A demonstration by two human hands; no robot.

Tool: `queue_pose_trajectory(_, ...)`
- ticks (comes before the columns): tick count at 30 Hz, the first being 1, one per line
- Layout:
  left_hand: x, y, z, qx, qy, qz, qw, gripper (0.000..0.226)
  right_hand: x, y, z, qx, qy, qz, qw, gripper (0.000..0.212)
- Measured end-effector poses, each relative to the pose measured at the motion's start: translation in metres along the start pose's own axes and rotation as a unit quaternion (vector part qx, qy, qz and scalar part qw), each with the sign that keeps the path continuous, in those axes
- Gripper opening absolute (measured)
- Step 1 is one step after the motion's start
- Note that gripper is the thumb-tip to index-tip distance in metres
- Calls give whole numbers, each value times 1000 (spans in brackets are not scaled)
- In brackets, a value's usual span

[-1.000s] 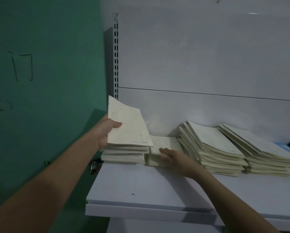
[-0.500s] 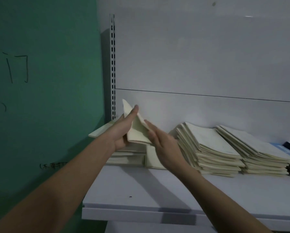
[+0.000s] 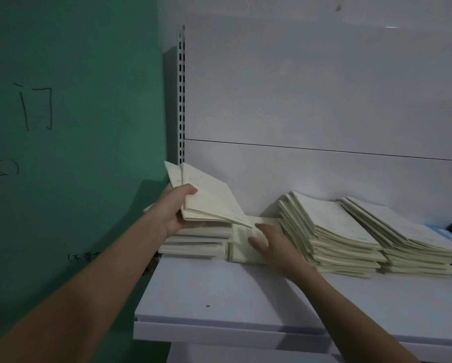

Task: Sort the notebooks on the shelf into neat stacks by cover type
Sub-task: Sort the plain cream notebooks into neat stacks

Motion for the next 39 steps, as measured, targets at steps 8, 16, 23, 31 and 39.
queue_pose_trajectory(8, 9, 9, 0, 1, 7, -13, 1000, 42, 10, -19, -25, 129, 17, -136, 982, 78)
queue_pose_trajectory(16, 5, 7, -3, 2, 3, -28, 1000, 42, 12, 7, -20, 20, 6, 127, 992, 48)
queue_pose_trajectory(23, 6, -11, -8, 27, -8, -21, 999, 40, 16, 66, -21, -228, -46, 403, 885, 56)
queue_pose_trajectory(31, 4, -45, -15, 29, -64, -12, 997, 38, 106, 52, -48, -196, 182, 140, 953, 50)
queue_pose_trajectory(39, -5, -61, -21, 20, -108, -55, 992, 33, 123, 45, -45, -58, 271, 31, 960, 50)
Point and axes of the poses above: each hand's wrist, its own z-axis towards the middle knuckle, its own y-axis out of the back of the hand, x = y × z, the point moved 9 cm from there along z, towards the middle knuckle, and after that the axes turned 12 degrees about z, right-handed, at the moved point
